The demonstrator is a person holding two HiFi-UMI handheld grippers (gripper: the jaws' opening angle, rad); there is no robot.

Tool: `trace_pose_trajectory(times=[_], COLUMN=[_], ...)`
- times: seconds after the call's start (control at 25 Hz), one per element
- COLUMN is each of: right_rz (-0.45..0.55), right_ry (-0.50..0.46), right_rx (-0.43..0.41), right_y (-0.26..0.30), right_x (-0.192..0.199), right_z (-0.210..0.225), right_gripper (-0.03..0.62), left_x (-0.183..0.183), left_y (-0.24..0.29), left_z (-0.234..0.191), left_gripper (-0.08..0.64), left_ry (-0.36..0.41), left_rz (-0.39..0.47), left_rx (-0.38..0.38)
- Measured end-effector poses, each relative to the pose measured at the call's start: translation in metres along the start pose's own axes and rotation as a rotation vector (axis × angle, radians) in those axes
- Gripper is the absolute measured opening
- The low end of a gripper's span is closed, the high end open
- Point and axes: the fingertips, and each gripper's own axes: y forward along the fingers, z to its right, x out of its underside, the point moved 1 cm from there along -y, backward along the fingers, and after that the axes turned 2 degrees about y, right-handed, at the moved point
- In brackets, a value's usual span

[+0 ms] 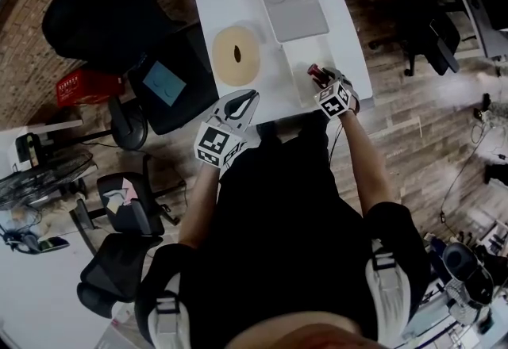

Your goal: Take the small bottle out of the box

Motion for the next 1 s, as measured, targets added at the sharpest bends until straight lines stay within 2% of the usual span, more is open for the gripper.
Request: trace_pose_trajectory(times=[0.2, 0.44, 0.68, 0.88, 1.0], right_rz=[0.077, 0.185, 0.257, 0.33, 0.361], right_ry=[-0.001, 0.043, 0.06, 0.176, 0.209], right_rx=[0.036, 0.072, 0.074, 0.064, 0.07], right_y=[-0.019, -0.051, -0.08, -0.101, -0.113], right_x=[-0.018, -0.047, -0.067, -0.077, -0.083], right_z=[-0.005, -0.001, -0.002, 0.0, -0.001], right_gripper=[0.198, 0.198, 0.198, 0.198, 0.198], left_x=[0.0, -0.003, -0.003, -0.005, -0.005], left_y=[0.001, 0.001, -0.001, 0.001, 0.001], left_z=[0.002, 0.003, 0.004, 0.007, 0.009], left_gripper=[0.034, 0.034, 0.034, 0.034, 0.034], left_ry=[0.002, 0.009, 0.012, 0.016, 0.02], left_rz=[0.004, 0.011, 0.014, 0.018, 0.019], left_rx=[0.012, 0.019, 0.025, 0.034, 0.041])
